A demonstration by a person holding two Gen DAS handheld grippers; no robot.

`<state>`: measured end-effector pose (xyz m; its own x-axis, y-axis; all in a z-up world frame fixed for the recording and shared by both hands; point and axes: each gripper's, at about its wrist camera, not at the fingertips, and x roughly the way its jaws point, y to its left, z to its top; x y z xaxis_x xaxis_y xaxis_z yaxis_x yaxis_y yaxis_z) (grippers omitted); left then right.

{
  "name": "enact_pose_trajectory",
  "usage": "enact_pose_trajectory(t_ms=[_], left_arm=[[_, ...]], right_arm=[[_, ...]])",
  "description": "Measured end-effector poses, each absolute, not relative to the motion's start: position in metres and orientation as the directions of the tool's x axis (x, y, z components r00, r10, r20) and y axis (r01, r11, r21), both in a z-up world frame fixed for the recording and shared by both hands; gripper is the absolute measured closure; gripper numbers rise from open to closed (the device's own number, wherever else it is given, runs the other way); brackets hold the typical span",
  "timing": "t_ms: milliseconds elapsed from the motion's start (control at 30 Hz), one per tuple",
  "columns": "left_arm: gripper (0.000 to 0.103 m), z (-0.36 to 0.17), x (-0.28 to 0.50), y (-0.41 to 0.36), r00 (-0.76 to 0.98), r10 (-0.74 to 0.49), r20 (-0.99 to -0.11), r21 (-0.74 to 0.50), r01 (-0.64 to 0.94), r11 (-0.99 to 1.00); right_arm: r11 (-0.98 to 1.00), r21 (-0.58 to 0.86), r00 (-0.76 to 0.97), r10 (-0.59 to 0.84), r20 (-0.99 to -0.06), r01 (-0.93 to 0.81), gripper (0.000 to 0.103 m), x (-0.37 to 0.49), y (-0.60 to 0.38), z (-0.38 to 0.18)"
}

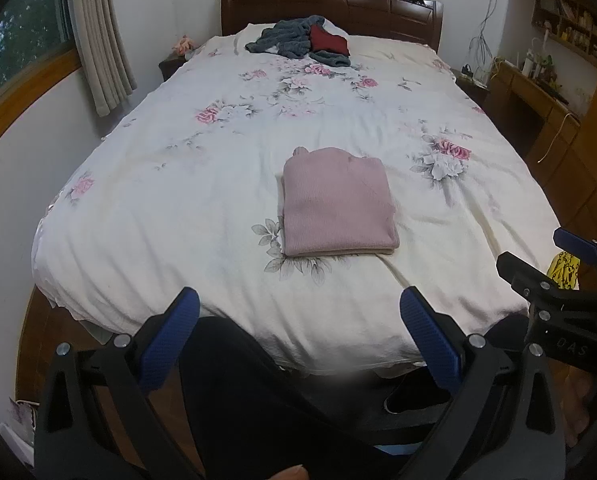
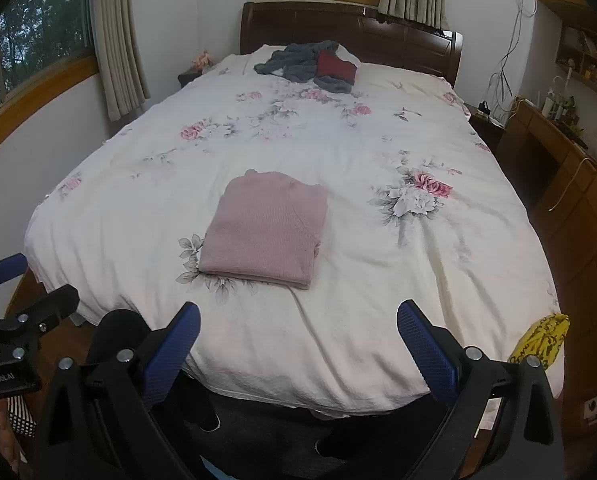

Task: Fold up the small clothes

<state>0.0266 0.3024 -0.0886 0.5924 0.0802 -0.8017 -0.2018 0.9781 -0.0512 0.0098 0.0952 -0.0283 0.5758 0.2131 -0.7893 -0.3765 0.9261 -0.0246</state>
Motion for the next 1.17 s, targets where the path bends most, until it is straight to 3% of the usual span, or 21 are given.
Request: enact_pose_trajectory(t_ms=[1167], left_arm=[[0.004, -0.0892, 0.0298, 0.3075, 0.588, 0.086, -0.804, -0.043, -0.202, 0.979]], right_arm=[[0.926, -0.003, 0.568, 0.23, -0.79, -0.378, 0.004, 0.0086, 0.0999, -0.0292]])
